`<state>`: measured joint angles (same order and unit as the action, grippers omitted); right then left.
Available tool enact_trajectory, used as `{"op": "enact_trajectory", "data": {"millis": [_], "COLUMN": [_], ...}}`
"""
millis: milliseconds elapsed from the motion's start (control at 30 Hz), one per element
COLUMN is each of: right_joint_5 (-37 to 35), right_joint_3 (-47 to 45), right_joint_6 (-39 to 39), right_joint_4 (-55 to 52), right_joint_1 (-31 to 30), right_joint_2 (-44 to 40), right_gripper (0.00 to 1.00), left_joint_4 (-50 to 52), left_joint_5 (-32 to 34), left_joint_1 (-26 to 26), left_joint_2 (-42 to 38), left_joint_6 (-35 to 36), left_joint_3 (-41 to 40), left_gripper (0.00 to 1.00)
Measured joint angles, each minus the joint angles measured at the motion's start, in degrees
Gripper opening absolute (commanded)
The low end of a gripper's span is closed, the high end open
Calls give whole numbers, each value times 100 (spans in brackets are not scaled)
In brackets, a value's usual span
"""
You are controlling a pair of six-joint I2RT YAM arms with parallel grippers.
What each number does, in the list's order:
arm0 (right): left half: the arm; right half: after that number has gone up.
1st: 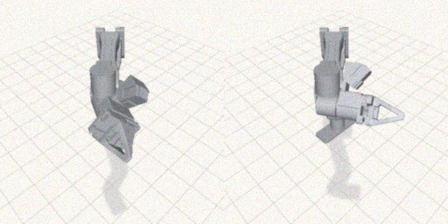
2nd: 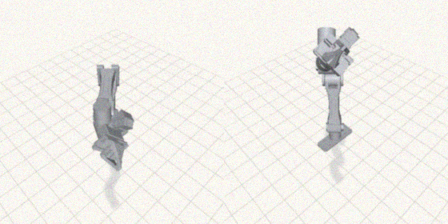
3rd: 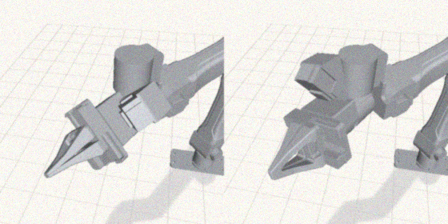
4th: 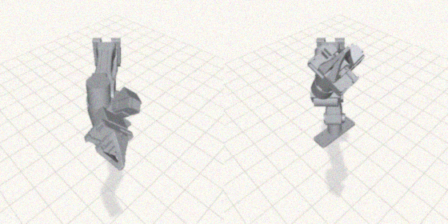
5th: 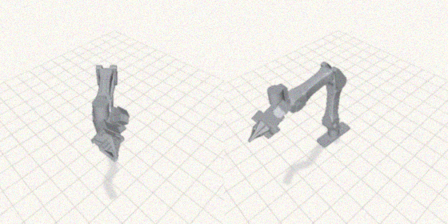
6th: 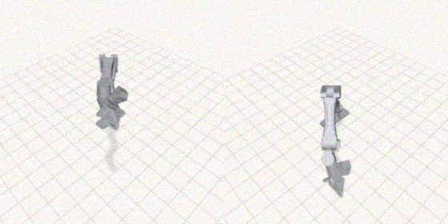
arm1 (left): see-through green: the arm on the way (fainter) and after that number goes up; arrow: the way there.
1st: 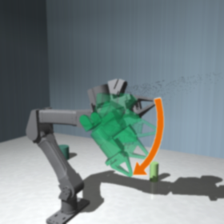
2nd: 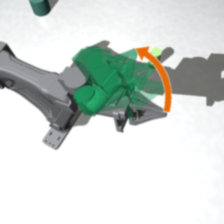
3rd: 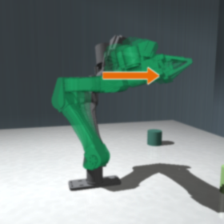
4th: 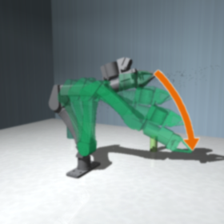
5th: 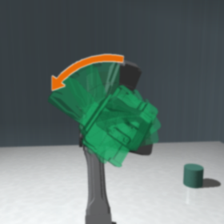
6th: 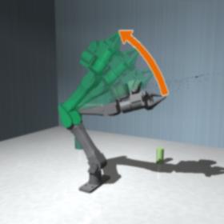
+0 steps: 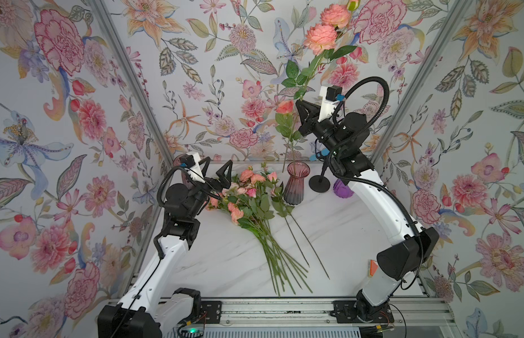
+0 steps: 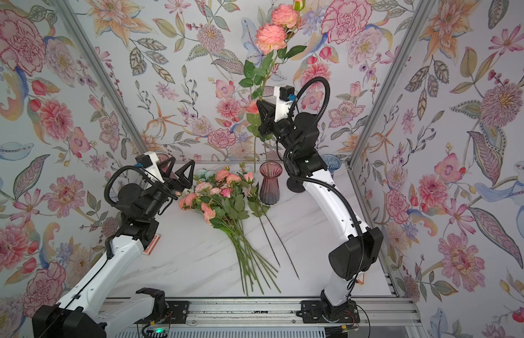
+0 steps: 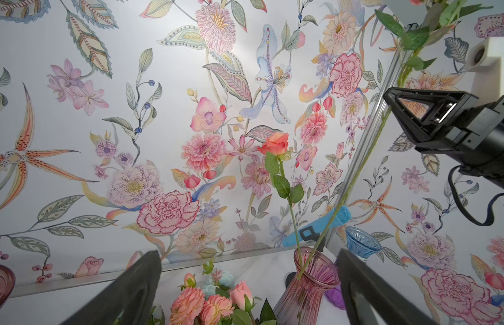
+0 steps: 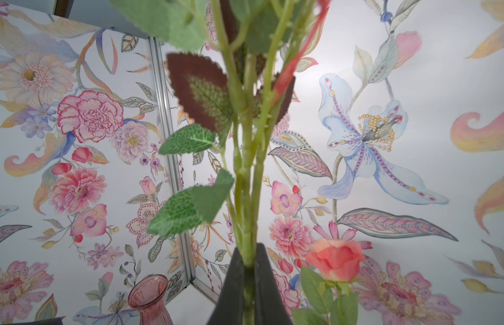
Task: Place the pink flowers into the vase
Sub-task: Place the flower in the vase.
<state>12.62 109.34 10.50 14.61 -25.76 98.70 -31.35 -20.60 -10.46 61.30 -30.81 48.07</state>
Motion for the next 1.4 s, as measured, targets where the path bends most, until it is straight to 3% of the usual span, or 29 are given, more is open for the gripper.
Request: {"op": "enact_trajectory", "data": {"millis": [433, 567, 933, 1400], "right_joint_5": [-2, -2, 61, 195], "right_joint_3": [-24, -450, -1958, -2111], "right_joint_6": [289, 306, 356, 391], "right_joint_4": [-39, 9, 114, 306], "right_joint_1": [750, 876, 885, 662], "right_joint_2": [-101, -223, -295, 376], "right_gripper": [0, 0, 1, 12], "left_joint_4": [-46, -79, -87, -90], "left_joint_5": [-4, -17, -20, -17], "left_joint_1": [0, 0, -87, -195], "left_joint_2": [26, 55, 133, 144], "left_joint_6": [0, 0, 2, 26], "left_joint_3": [0, 0, 0, -2], "left_gripper": [100, 100, 100, 100]}}
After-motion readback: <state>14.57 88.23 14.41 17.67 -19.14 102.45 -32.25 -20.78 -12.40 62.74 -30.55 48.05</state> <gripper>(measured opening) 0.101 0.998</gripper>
